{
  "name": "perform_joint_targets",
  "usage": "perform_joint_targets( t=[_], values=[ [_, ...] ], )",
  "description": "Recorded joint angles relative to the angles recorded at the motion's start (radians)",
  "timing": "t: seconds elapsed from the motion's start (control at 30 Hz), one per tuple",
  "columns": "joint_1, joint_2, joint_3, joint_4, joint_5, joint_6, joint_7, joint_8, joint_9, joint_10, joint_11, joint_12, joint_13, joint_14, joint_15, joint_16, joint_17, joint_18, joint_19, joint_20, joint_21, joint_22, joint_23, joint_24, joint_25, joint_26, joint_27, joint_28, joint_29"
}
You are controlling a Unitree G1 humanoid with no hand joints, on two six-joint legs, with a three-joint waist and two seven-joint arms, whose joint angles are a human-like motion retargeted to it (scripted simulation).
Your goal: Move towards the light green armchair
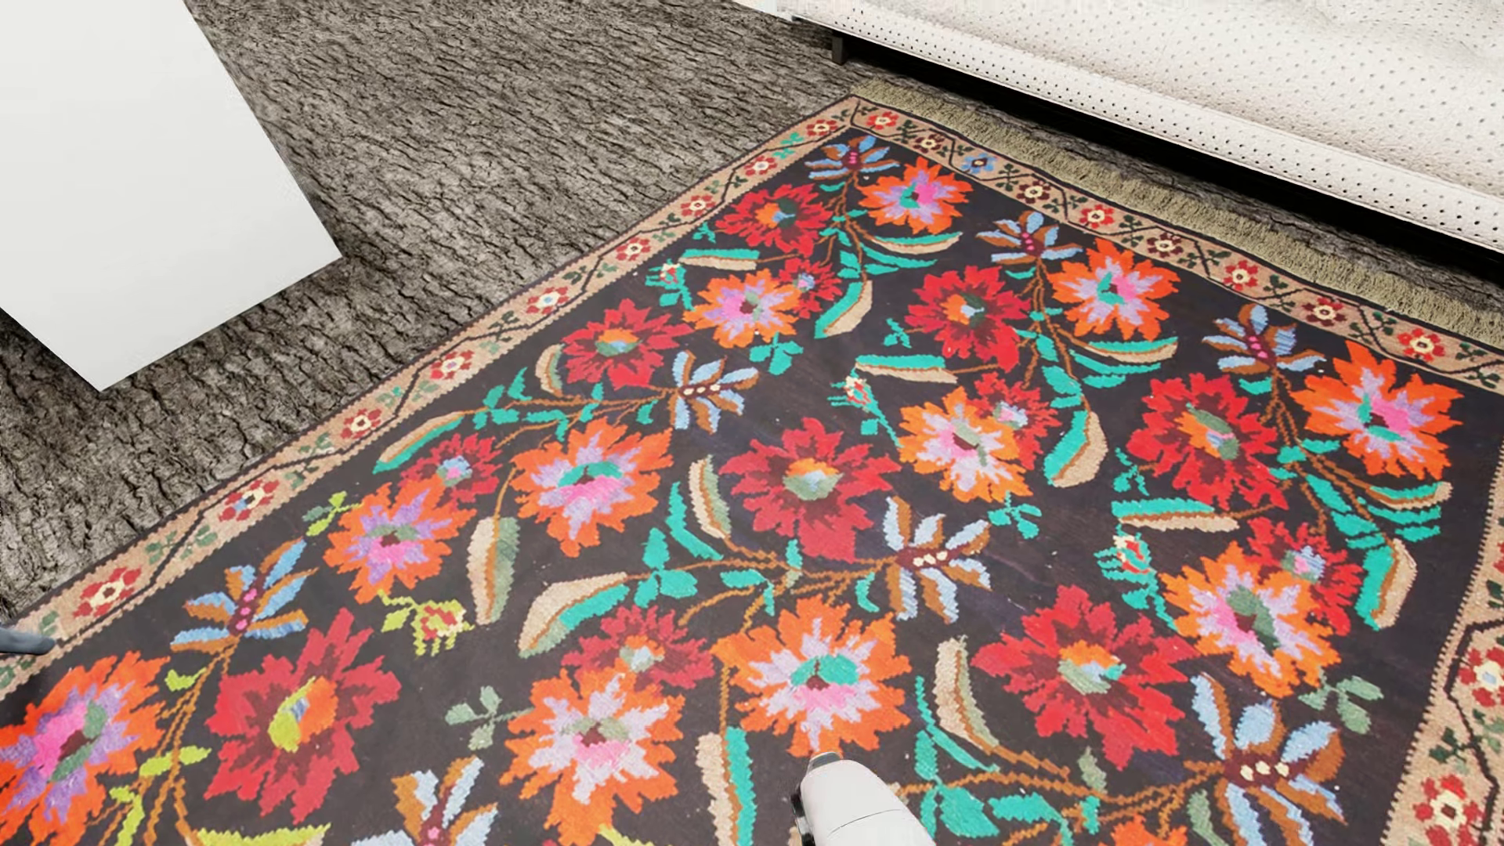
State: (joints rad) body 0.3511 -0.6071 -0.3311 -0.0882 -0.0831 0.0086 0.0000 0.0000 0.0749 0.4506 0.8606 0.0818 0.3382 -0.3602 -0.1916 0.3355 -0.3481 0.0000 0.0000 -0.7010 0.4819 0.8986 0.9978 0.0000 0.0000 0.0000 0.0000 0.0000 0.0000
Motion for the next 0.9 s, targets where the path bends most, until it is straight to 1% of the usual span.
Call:
perform_joint_targets(
  t=[0.03, 0.07, 0.1, 0.13, 0.17, 0.2, 0.23, 0.27, 0.3, 0.33, 0.37, 0.4, 0.43, 0.47, 0.5, 0.53, 0.57, 0.6, 0.63, 0.67, 0.7, 0.73, 0.77, 0.8, 0.83, 0.87, 0.9],
  values=[
    [-0.018, 0.03, 0.003, 0.015, 0.017, 0.001, 0.0, 0.0, -0.006, 0.085, 0.035, 0.035, -0.02, 0.169, -0.037, 0.003, 0.011, 0.0, 0.0, 0.003, 0.024, -0.006, 0.032, 0.0, 0.0, 0.0, 0.0, 0.0, 0.0],
    [-0.112, 0.058, 0.021, 0.013, 0.007, -0.016, 0.0, 0.0, -0.033, 0.259, 0.048, 0.061, -0.019, 0.351, -0.079, 0.008, 0.017, 0.0, 0.0, -0.011, 0.023, 0.007, 0.037, 0.0, 0.0, 0.0, 0.0, 0.0, 0.0],
    [-0.201, 0.142, 0.03, 0.048, 0.046, -0.006, 0.0, 0.0, 0.006, 0.48, 0.038, 0.07, -0.03, 0.466, -0.116, -0.003, 0.015, 0.0, 0.0, -0.021, -0.001, 0.015, 0.015, 0.0, 0.0, 0.0, 0.0, 0.0, 0.0],
    [-0.317, 0.199, 0.106, 0.058, 0.088, -0.002, 0.0, 0.0, 0.024, 0.707, 0.016, 0.097, -0.042, 0.465, -0.144, 0.003, 0.03, 0.0, 0.0, 0.008, -0.006, -0.011, -0.01, 0.0, 0.0, 0.0, 0.0, 0.0, 0.0],
    [-0.405, 0.298, 0.153, 0.04, 0.085, -0.022, 0.0, 0.0, 0.039, 0.853, -0.03, 0.106, -0.057, 0.436, -0.157, 0.014, 0.024, 0.0, 0.0, -0.028, 0.012, 0.003, -0.02, 0.0, 0.0, 0.0, 0.0, 0.0, 0.0],
    [-0.519, 0.376, 0.207, 0.017, 0.074, -0.041, 0.0, 0.0, 0.032, 0.901, -0.078, 0.129, -0.063, 0.424, -0.166, 0.005, 0.021, 0.0, 0.0, -0.008, 0.007, 0.017, -0.06, 0.0, 0.0, 0.0, 0.0, 0.0, 0.0],
    [-0.611, 0.458, 0.288, 0.013, 0.083, -0.049, 0.0, 0.0, 0.044, 0.835, -0.145, 0.149, -0.078, 0.458, -0.16, -0.003, 0.023, 0.0, 0.0, 0.052, 0.009, 0.008, -0.089, 0.0, 0.0, 0.0, 0.0, 0.0, 0.0],
    [-0.667, 0.56, 0.351, -0.003, 0.074, -0.069, 0.0, 0.0, 0.052, 0.677, -0.212, 0.183, -0.083, 0.519, -0.15, 0.008, 0.026, 0.0, 0.0, 0.077, -0.012, -0.025, -0.124, 0.0, 0.0, 0.0, 0.0, 0.0, 0.0],
    [-0.726, 0.636, 0.392, -0.02, 0.066, -0.078, 0.0, 0.0, 0.052, 0.484, -0.279, 0.184, -0.1, 0.592, -0.137, 0.02, 0.007, 0.0, 0.0, 0.03, -0.006, -0.017, -0.159, 0.0, 0.0, 0.0, 0.0, 0.0, 0.0],
    [-0.766, 0.711, 0.424, -0.023, 0.063, -0.079, 0.0, 0.0, 0.049, 0.29, -0.323, 0.205, -0.123, 0.615, -0.144, 0.03, -0.006, 0.0, 0.0, 0.031, -0.008, -0.03, -0.188, 0.0, 0.0, 0.0, 0.0, 0.0, 0.0],
    [-0.797, 0.778, 0.459, -0.024, 0.062, -0.079, 0.0, 0.0, 0.043, 0.112, -0.363, 0.213, -0.141, 0.499, -0.161, 0.026, -0.018, 0.0, 0.0, 0.049, -0.015, -0.028, -0.217, 0.0, 0.0, 0.0, 0.0, 0.0, 0.0],
    [-0.823, 0.831, 0.475, -0.017, 0.062, -0.074, 0.0, 0.0, 0.027, -0.006, -0.378, 0.226, -0.164, 0.255, -0.181, 0.031, -0.032, 0.0, 0.0, 0.036, -0.017, -0.041, -0.241, 0.0, 0.0, 0.0, 0.0, 0.0, 0.0],
    [-0.848, 0.865, 0.49, -0.016, 0.053, -0.079, 0.0, 0.0, 0.015, -0.011, -0.373, 0.232, -0.186, 0.072, -0.202, 0.026, -0.038, 0.0, 0.0, 0.033, -0.025, -0.018, -0.242, 0.0, 0.0, 0.0, 0.0, 0.0, 0.0],
    [-0.857, 0.897, 0.529, -0.01, 0.053, -0.08, 0.0, 0.0, 0.024, -0.019, -0.363, 0.236, -0.195, 0.12, -0.211, 0.031, -0.037, 0.0, 0.0, 0.014, -0.045, -0.021, -0.237, 0.0, 0.0, 0.0, 0.0, 0.0, 0.0],
    [-0.901, 0.926, 0.544, -0.018, 0.039, -0.09, 0.0, 0.0, 0.018, 0.043, -0.337, 0.242, -0.191, 0.374, -0.178, 0.033, -0.032, 0.0, 0.0, 0.016, -0.064, -0.016, -0.229, 0.0, 0.0, 0.0, 0.0, 0.0, 0.0],
    [-0.946, 0.918, 0.555, -0.036, 0.014, -0.119, 0.0, 0.0, 0.006, 0.124, -0.291, 0.242, -0.178, 0.593, -0.082, 0.029, -0.014, 0.0, 0.0, 0.006, -0.087, -0.005, -0.212, 0.0, 0.0, 0.0, 0.0, 0.0, 0.0],
    [-0.917, 0.911, 0.534, -0.067, -0.019, -0.143, 0.0, 0.0, 0.016, 0.199, -0.159, 0.236, -0.16, 0.644, 0.107, 0.03, 0.004, 0.0, 0.0, -0.007, -0.08, 0.019, -0.183, 0.0, 0.0, 0.0, 0.0, 0.0, 0.0],
    [-0.882, 0.819, 0.5, -0.099, -0.031, -0.144, 0.0, 0.0, 0.004, 0.234, 0.037, 0.22, -0.138, 0.636, 0.309, 0.025, 0.011, 0.0, 0.0, -0.019, -0.068, 0.04, -0.15, 0.0, 0.0, 0.0, 0.0, 0.0, 0.0],
    [-0.836, 0.688, 0.469, -0.135, -0.059, -0.154, 0.0, 0.0, -0.002, 0.24, 0.272, 0.216, -0.129, 0.602, 0.325, 0.027, 0.005, 0.0, 0.0, 0.001, -0.025, 0.016, -0.136, 0.0, 0.0, 0.0, 0.0, 0.0, 0.0],
    [-0.723, 0.604, 0.421, -0.156, -0.073, -0.154, 0.0, 0.0, 0.022, 0.197, 0.437, 0.199, -0.118, 0.536, 0.183, 0.024, 0.007, 0.0, 0.0, 0.03, -0.016, 0.005, -0.142, 0.0, 0.0, 0.0, 0.0, 0.0, 0.0],
    [-0.61, 0.514, 0.367, -0.147, -0.063, -0.135, 0.0, 0.0, 0.039, 0.154, 0.517, 0.164, -0.111, 0.459, 0.057, 0.02, 0.008, 0.0, 0.0, 0.031, 0.004, 0.017, -0.131, 0.0, 0.0, 0.0, 0.0, 0.0, 0.0],
    [-0.529, 0.411, 0.304, -0.14, -0.043, -0.111, 0.0, 0.0, 0.039, 0.122, 0.516, 0.134, -0.099, 0.386, -0.025, 0.021, 0.007, 0.0, 0.0, 0.056, 0.008, -0.001, -0.127, 0.0, 0.0, 0.0, 0.0, 0.0, 0.0],
    [-0.433, 0.335, 0.237, -0.13, -0.04, -0.092, 0.0, 0.0, 0.039, 0.072, 0.436, 0.109, -0.081, 0.303, -0.065, 0.032, 0.005, 0.0, 0.0, 0.063, 0.005, -0.031, -0.121, 0.0, 0.0, 0.0, 0.0, 0.0, 0.0],
    [-0.329, 0.294, 0.182, -0.116, -0.041, -0.082, 0.0, 0.0, 0.044, 0.028, 0.297, 0.085, -0.05, 0.218, -0.064, 0.058, -0.007, 0.0, 0.0, 0.041, 0.016, -0.088, -0.147, 0.0, 0.0, 0.0, 0.0, 0.0, 0.0],
    [-0.245, 0.24, 0.155, -0.096, -0.037, -0.068, 0.0, 0.0, 0.042, -0.016, 0.144, 0.06, -0.031, 0.135, -0.037, 0.065, -0.011, 0.0, 0.0, 0.079, 0.008, -0.116, -0.149, 0.0, 0.0, 0.0, 0.0, 0.0, 0.0],
    [-0.173, 0.206, 0.127, -0.085, -0.04, -0.062, 0.0, 0.0, 0.036, -0.045, -0.044, 0.023, -0.026, 0.048, 0.014, 0.066, -0.007, 0.0, 0.0, 0.119, -0.017, -0.119, -0.129, 0.0, 0.0, 0.0, 0.0, 0.0, 0.0],
    [-0.121, 0.182, 0.109, -0.083, -0.047, -0.065, 0.0, 0.0, 0.012, -0.051, -0.237, -0.01, -0.023, -0.015, 0.082, 0.075, -0.006, 0.0, 0.0, 0.138, -0.003, -0.127, -0.109, 0.0, 0.0, 0.0, 0.0, 0.0, 0.0]
  ],
)
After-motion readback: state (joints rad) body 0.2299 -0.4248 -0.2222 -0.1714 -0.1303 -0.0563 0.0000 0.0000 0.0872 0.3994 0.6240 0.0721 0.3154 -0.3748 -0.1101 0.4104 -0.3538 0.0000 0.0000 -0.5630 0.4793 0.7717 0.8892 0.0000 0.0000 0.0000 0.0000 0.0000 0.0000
